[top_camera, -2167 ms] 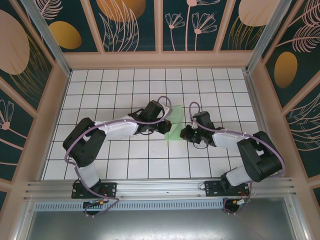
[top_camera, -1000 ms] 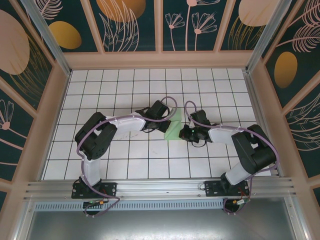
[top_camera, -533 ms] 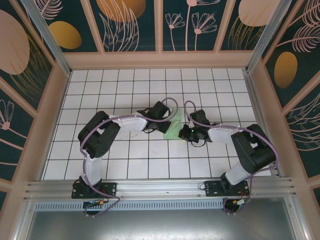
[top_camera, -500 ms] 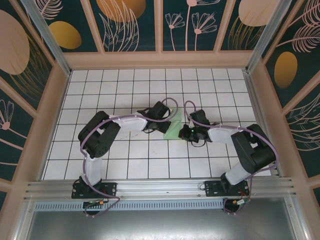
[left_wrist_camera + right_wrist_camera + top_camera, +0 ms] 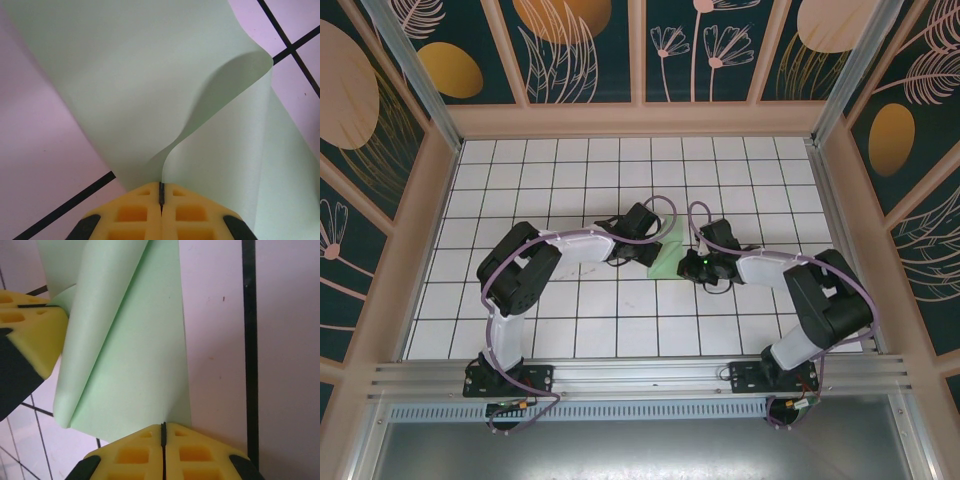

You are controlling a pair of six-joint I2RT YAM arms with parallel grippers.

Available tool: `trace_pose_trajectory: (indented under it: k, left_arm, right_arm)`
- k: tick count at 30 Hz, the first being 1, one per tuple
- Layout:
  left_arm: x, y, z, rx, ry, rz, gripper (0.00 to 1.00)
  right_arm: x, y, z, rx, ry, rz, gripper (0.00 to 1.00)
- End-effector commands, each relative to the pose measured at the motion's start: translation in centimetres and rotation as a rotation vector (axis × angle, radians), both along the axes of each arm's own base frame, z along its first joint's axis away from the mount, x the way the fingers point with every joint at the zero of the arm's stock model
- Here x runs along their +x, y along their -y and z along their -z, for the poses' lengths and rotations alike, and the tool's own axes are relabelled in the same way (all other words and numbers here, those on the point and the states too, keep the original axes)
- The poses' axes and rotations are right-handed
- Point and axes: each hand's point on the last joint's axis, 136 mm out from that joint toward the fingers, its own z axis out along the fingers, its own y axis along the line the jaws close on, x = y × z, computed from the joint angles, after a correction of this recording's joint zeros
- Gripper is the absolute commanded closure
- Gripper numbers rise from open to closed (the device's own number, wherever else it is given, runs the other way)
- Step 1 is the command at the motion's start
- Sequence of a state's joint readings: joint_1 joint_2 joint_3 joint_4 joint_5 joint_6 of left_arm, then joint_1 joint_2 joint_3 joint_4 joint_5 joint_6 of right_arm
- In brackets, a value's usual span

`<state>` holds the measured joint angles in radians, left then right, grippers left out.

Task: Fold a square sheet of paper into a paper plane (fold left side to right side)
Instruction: Fold the triangle a second time at the center of the table.

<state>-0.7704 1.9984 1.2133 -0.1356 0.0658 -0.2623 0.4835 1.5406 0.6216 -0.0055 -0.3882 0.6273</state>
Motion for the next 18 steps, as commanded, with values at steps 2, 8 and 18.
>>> trace_pose_trajectory:
  k: [2, 8, 18]
  left_arm:
    - [-0.9, -1.5, 2.6, 0.084, -0.053, 0.01, 1.0]
    - [-1.3, -1.8, 2.8, 0.082, -0.057, 0.008, 1.0]
    - [-1.4, -1.7, 3.2, 0.075, -0.066, 0.001, 1.0]
  right_arm:
    - [0.7, 0.7, -3.4, 0.093, 0.068, 0.01, 0.91]
    - [3.9, 1.3, -6.9, 0.257, 0.168, 0.125, 0.94]
    - [6.4, -2.6, -6.0, 0.24, 0.153, 0.068, 0.97]
